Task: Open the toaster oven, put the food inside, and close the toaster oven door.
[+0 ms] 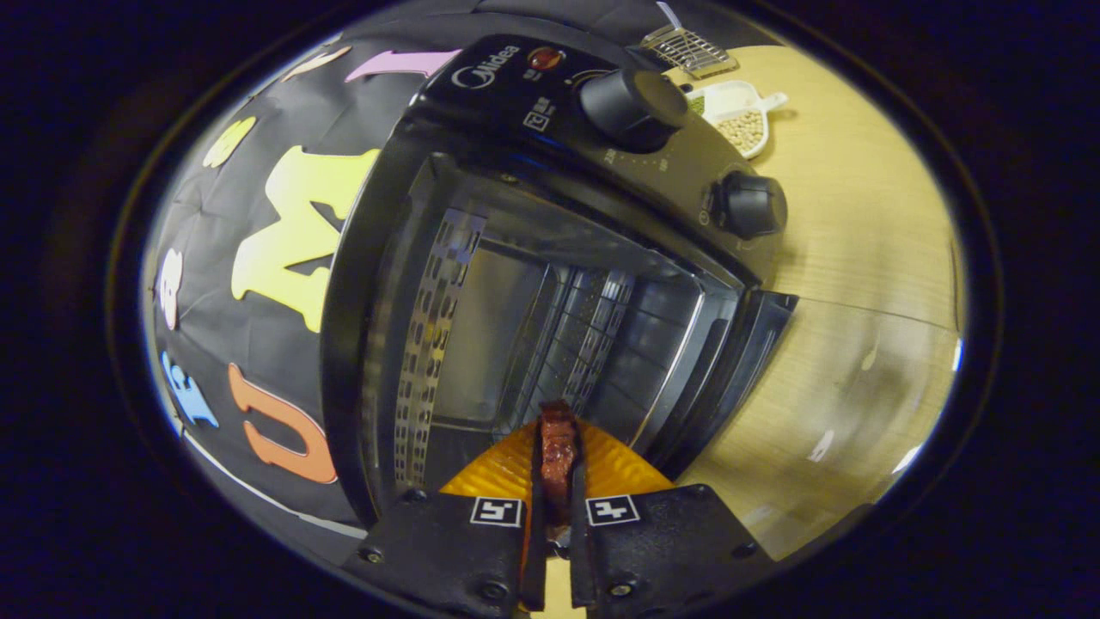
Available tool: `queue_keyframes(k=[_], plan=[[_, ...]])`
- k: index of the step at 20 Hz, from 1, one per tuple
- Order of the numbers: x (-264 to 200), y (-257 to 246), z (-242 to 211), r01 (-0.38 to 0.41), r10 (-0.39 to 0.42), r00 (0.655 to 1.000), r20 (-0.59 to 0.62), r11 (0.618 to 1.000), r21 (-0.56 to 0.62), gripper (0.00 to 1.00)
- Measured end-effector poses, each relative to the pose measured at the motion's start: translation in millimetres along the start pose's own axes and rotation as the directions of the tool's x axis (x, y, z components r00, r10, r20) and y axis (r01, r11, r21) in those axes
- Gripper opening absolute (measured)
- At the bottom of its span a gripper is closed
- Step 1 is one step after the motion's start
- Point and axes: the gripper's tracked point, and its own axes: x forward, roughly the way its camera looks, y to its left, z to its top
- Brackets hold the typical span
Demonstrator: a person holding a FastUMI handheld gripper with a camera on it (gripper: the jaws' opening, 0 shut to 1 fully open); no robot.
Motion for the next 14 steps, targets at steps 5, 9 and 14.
queue_keyframes(k=[5, 9, 14], plan=[[2, -3, 0, 0.077, -0.077, 0.997, 0.008, 0.964, -0.253, 0.20], [-1, -16, 10, 0.180, -0.186, 0.982, 0.041, 0.844, -0.505, 0.47], [-16, -28, 14, 0.234, -0.238, 0.967, 0.088, 0.699, -0.676, 0.81]])
